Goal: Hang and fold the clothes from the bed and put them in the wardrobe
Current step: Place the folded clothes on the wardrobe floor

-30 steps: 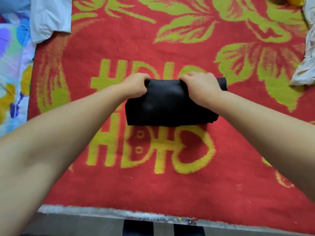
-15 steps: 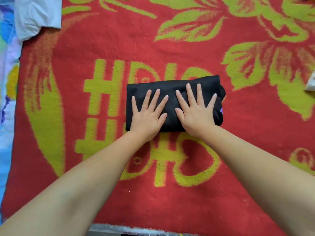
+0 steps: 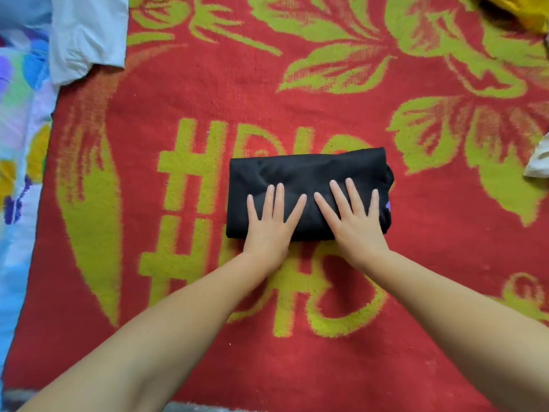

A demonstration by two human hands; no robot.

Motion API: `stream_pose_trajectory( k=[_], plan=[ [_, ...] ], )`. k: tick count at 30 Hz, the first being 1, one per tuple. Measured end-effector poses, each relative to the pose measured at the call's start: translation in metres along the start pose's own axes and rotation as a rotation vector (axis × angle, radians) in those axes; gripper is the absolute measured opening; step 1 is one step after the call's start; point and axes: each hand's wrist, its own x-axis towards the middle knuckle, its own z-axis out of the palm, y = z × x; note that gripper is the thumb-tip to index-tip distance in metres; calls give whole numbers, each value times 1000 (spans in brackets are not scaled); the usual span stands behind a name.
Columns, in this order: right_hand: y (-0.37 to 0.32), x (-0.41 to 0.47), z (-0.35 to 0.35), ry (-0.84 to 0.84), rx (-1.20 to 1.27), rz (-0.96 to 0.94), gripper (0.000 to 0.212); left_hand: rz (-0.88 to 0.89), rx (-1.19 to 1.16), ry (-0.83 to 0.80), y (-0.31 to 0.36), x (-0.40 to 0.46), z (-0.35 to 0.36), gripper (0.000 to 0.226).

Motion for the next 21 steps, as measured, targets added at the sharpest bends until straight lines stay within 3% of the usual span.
stream_pose_trajectory(
  k=[3,7,15,21],
  plan=[
    [0,13,3,45,-11,34,93,9,15,105,-13,15,5,105],
    [7,20,-19,4,13,23,83,29,-22,90,-20,19,-11,92],
    [8,23,-134,52,38,84,75,7,-37,146,-54,12,-122,80],
    [-8,-2,-227,239,12,7,76,-31,1,310,-88,-42,-190,79]
  ],
)
